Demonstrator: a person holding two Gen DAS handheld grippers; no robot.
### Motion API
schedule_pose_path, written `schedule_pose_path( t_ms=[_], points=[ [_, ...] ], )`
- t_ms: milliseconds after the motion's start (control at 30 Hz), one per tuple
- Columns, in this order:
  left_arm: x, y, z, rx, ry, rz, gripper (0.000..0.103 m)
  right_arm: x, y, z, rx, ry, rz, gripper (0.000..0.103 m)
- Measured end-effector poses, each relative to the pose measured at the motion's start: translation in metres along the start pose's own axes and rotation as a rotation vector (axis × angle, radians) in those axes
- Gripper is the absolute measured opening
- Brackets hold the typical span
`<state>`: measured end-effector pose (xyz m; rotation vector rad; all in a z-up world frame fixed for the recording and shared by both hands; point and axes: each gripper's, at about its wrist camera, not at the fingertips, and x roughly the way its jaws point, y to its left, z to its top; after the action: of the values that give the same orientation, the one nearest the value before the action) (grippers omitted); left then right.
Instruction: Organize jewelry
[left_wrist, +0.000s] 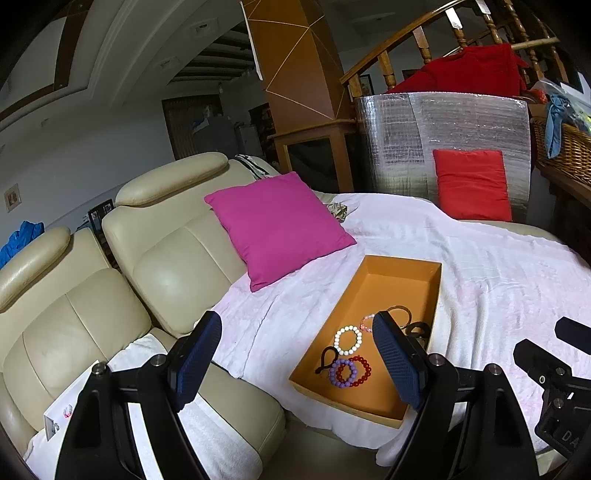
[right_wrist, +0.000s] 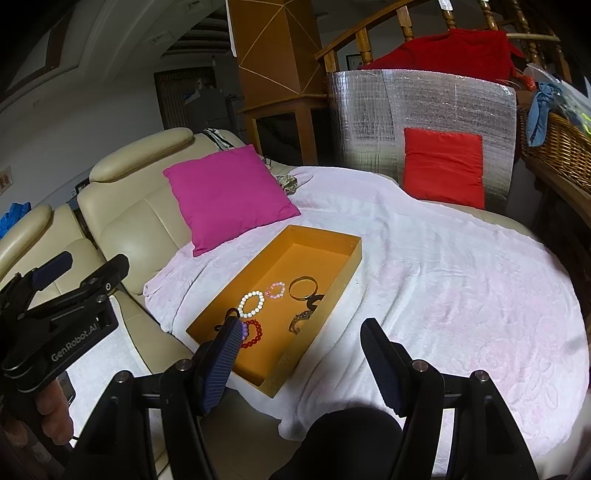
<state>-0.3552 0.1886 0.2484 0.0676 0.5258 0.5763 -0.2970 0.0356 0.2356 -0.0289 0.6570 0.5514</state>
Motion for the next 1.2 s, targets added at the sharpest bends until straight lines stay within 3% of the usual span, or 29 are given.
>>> schedule_pose_path(
  t_ms=[433, 1200],
  points=[
    [0.014, 0.007, -0.002, -0.013, 0.022, 0.011, 0.084, 0.017, 0.01, 0.008, -0.013, 0.014, -0.007, 0.07],
    [0.079, 0.011, 0.009, -0.04, 0.091, 0.049, 0.084, 0.092, 0.015, 0.038, -0.045, 0.07, 0.0, 0.07]
  ],
)
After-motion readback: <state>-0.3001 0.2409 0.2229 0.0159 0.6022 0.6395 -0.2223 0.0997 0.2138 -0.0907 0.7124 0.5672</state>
